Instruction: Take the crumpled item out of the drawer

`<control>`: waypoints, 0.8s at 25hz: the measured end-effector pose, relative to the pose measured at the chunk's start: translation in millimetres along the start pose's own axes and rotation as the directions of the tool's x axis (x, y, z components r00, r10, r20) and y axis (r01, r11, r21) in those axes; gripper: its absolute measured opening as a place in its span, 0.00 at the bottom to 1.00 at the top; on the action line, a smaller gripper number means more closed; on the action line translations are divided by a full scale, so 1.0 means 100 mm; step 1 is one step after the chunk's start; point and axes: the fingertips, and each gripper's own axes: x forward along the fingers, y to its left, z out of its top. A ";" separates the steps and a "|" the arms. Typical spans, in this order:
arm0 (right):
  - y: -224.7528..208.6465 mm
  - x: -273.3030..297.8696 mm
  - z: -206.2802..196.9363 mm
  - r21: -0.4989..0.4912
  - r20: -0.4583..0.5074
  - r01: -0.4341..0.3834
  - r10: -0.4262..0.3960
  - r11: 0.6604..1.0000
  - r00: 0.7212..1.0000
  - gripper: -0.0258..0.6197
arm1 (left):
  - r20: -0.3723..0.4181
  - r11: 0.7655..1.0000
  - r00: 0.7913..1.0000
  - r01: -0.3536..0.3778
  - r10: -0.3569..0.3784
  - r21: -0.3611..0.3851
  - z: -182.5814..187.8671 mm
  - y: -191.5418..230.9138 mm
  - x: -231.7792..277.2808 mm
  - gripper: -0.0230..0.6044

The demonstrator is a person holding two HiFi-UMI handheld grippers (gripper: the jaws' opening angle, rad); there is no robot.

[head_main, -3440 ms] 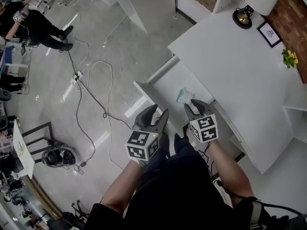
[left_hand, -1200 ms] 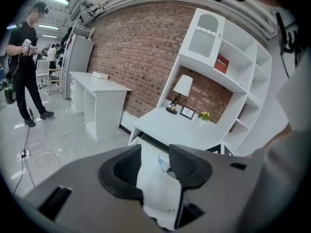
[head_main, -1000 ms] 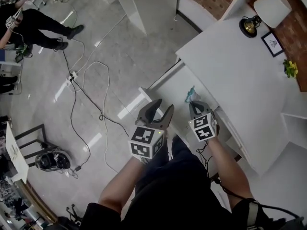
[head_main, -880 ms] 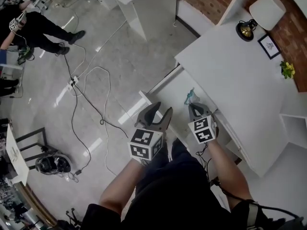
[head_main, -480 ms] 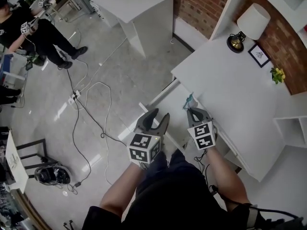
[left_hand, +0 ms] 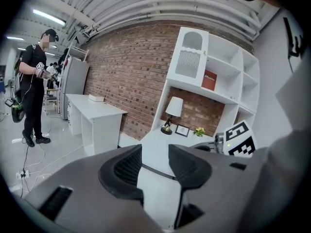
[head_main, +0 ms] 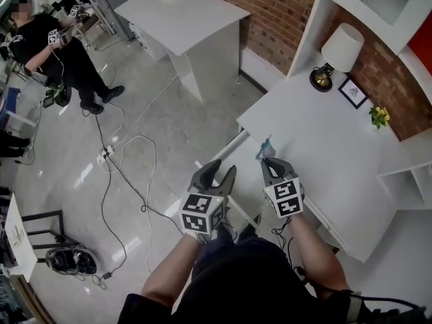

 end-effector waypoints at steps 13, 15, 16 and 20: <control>-0.09 -0.24 0.49 0.007 0.100 0.024 -0.025 1.000 0.995 0.04 | 0.040 1.000 0.999 -0.007 0.006 0.026 0.28 -0.04 -0.04 0.29; -0.10 -0.29 0.58 0.007 0.121 0.026 -0.026 1.000 0.992 0.04 | 0.046 0.999 0.999 -0.009 0.008 0.034 0.31 -0.05 -0.05 0.29; -0.10 -0.31 0.63 0.016 0.132 0.021 -0.022 1.000 0.991 0.04 | 0.049 0.999 0.999 -0.011 0.009 0.036 0.32 -0.06 -0.06 0.29; -0.11 -0.39 0.84 0.059 0.176 -0.003 -0.007 0.998 0.984 0.04 | 0.064 0.999 0.998 -0.016 0.013 0.039 0.38 -0.06 -0.08 0.29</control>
